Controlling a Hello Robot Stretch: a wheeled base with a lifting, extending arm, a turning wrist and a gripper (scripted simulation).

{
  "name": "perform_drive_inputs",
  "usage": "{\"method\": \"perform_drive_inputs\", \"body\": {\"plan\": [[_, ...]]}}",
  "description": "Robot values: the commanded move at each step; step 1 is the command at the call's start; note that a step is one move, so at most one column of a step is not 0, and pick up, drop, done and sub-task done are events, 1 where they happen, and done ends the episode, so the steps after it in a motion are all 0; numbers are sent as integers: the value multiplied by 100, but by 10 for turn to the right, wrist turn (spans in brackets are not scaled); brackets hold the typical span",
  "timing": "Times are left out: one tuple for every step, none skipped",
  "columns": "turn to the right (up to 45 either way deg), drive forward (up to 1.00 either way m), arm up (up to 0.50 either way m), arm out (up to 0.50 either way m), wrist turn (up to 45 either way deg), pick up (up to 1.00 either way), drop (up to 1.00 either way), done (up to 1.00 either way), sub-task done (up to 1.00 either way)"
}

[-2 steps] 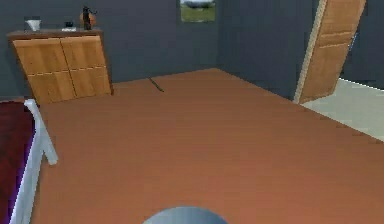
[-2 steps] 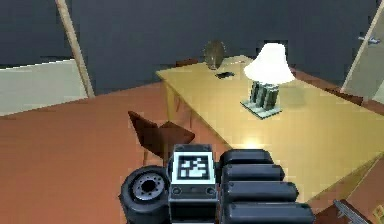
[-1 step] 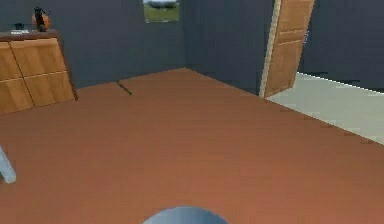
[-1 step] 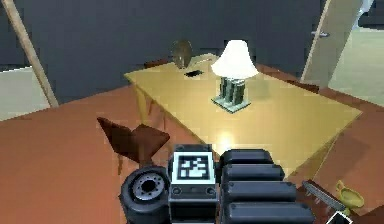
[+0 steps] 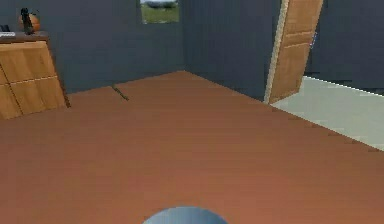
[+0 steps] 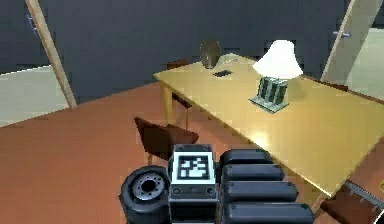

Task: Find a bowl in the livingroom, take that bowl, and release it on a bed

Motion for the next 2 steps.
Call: {"method": "perform_drive_inputs", "body": {"plan": [[-420,0,0,0,0,0,0,0,0],[0,100,0,0,0,0,0,0,0]]}}
